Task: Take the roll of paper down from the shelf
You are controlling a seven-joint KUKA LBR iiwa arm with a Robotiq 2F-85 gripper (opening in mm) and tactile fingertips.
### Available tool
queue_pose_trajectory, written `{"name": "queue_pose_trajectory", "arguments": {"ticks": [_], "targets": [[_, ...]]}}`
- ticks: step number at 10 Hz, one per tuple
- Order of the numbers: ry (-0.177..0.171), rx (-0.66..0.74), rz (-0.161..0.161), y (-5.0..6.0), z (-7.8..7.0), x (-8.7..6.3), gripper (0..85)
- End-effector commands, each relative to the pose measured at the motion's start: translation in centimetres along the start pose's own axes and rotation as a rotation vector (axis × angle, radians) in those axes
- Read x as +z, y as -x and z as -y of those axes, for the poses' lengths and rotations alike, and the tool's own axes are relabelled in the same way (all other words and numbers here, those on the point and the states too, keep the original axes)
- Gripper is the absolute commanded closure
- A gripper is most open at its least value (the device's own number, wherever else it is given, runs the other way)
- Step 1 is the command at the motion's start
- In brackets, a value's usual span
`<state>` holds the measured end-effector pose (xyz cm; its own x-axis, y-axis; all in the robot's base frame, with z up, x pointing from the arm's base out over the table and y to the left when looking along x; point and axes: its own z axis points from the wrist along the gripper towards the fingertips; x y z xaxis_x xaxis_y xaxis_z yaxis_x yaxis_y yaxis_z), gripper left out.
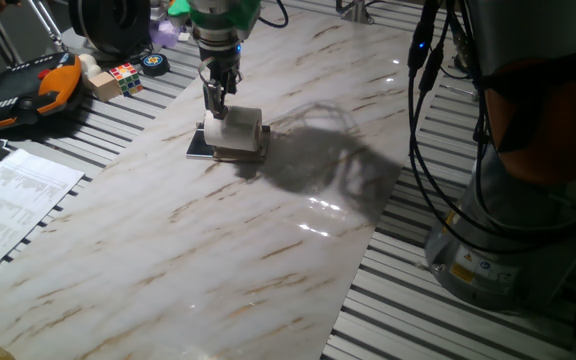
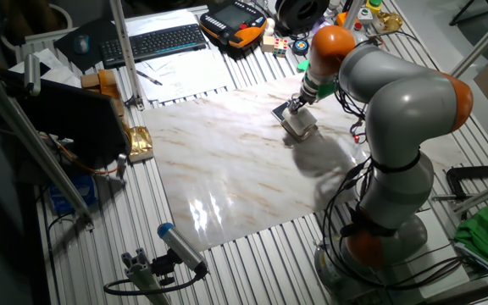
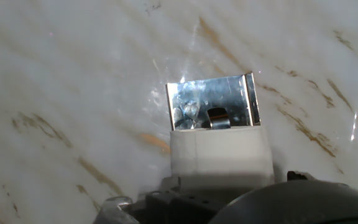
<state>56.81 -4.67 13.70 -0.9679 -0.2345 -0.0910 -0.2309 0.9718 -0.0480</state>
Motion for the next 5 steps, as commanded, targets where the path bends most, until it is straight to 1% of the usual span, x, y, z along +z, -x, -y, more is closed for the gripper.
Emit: {"name": "queue_pose_trajectory", "arguments": {"ticks": [1,3,5], "targets": [[0.003,-0.001,-0.002,-0.1,-0.1,0.3,0.0],[0.012,-0.014,0.002,-0.2,-0.3,1.3,0.0],[0.014,-0.024,0.001,-0.4,-0.2,1.8,0.0]]}}
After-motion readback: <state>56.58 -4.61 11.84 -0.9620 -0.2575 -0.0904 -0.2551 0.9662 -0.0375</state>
